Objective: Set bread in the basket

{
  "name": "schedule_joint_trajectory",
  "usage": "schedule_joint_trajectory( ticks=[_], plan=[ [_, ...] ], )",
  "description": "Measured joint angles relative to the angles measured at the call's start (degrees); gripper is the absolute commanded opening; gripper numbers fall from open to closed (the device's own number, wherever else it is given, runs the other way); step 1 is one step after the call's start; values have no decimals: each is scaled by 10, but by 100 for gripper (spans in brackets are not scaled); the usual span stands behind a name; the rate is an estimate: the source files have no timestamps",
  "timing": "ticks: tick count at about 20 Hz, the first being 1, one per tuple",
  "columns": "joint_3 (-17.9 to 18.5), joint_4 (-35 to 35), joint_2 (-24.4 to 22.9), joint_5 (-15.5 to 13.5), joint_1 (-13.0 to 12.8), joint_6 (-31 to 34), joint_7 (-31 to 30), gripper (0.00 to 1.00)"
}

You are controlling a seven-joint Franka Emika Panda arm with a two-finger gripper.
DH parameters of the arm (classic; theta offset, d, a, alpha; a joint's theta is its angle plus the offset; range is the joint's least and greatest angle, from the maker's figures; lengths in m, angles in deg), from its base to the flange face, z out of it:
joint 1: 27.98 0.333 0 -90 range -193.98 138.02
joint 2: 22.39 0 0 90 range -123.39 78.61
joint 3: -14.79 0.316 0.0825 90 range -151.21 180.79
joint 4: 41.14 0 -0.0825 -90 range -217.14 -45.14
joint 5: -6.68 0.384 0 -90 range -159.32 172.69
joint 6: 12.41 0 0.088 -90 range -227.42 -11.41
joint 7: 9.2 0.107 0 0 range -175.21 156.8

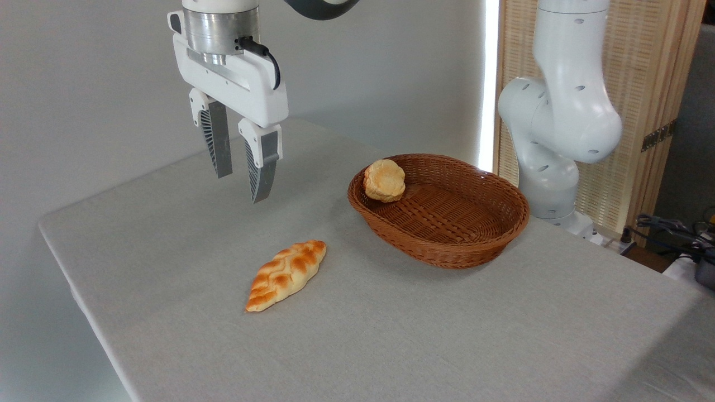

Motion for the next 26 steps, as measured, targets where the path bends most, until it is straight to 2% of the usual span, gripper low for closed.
schedule_joint_trajectory(
  ticks=[26],
  plan=[
    [-1, 0, 0, 0, -1, 12, 0, 100]
  ],
)
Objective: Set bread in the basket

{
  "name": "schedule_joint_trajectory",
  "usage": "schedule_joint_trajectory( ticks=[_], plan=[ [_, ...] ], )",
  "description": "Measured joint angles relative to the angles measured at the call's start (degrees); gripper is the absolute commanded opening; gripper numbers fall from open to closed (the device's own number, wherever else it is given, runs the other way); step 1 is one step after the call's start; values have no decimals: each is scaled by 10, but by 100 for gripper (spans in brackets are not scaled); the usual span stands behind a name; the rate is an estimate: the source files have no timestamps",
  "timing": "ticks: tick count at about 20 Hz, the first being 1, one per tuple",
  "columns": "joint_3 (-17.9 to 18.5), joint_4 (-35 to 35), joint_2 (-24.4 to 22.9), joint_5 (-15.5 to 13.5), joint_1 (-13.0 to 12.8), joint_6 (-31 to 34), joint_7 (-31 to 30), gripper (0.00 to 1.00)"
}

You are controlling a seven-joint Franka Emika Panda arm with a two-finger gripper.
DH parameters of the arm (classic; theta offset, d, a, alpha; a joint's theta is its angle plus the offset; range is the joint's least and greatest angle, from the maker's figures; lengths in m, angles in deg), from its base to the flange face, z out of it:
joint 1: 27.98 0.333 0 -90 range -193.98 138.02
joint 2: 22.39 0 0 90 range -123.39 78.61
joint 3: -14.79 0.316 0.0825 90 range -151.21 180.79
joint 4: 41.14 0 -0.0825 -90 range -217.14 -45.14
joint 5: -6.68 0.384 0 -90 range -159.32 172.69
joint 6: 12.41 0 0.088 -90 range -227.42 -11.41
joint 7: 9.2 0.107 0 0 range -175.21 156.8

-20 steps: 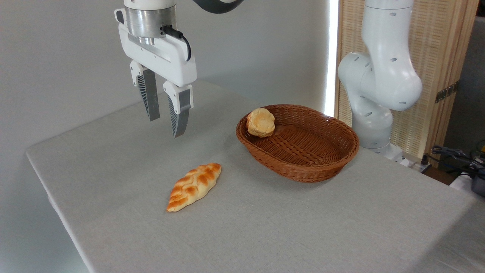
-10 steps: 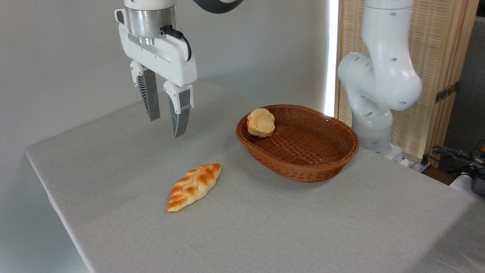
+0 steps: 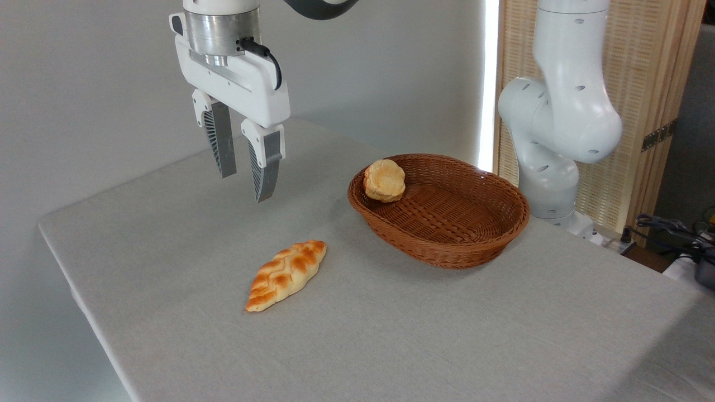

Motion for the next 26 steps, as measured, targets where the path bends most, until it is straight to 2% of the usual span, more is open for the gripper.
schedule_joint_trajectory(
  ticks=[17, 26],
  plan=[
    [-2, -20, 8, 0, -5, 4, 0, 100],
    [-2, -27, 69, 0, -7, 4, 0, 100]
  ],
)
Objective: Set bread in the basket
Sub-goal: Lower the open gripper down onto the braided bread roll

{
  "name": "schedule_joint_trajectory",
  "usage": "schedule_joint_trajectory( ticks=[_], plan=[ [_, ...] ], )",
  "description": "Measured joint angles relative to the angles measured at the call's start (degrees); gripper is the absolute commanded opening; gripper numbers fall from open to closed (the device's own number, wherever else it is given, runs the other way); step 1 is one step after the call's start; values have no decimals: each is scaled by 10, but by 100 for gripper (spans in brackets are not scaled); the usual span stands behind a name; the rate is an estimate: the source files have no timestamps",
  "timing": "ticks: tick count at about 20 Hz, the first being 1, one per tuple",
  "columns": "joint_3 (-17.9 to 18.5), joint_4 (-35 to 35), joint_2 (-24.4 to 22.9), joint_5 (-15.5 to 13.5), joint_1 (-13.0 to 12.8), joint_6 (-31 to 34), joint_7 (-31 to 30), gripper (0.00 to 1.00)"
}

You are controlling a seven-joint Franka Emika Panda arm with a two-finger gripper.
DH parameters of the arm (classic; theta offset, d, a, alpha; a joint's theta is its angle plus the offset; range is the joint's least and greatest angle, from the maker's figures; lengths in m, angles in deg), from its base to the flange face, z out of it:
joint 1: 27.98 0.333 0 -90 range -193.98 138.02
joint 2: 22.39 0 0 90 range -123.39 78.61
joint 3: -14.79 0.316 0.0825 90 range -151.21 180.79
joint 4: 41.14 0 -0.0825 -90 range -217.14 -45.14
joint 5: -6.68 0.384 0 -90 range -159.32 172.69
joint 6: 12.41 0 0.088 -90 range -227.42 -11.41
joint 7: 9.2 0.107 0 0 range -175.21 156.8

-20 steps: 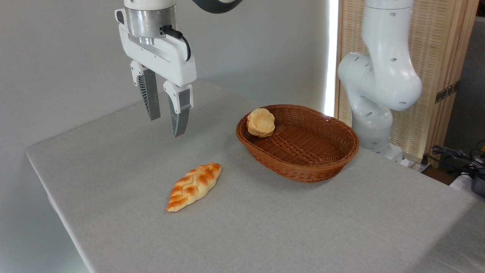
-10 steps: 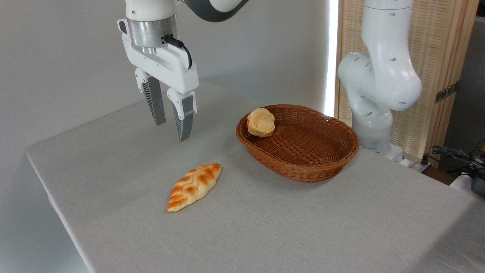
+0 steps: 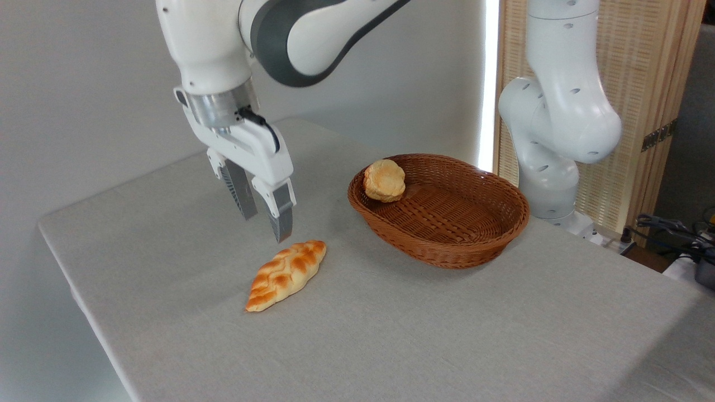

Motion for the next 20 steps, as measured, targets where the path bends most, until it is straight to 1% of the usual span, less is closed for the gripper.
schedule_joint_trajectory(
  ticks=[3, 6, 8, 13, 20],
  plan=[
    [0, 0, 25, 1, 0, 0, 0, 100],
    [0, 0, 47, 21, 0, -1, 0, 100],
    [0, 0, 59, 26, 0, -3, 0, 100],
    [0, 0, 71, 27, 0, -18, 0, 100],
    [0, -2, 76, 28, 0, -19, 0, 100]
  ],
)
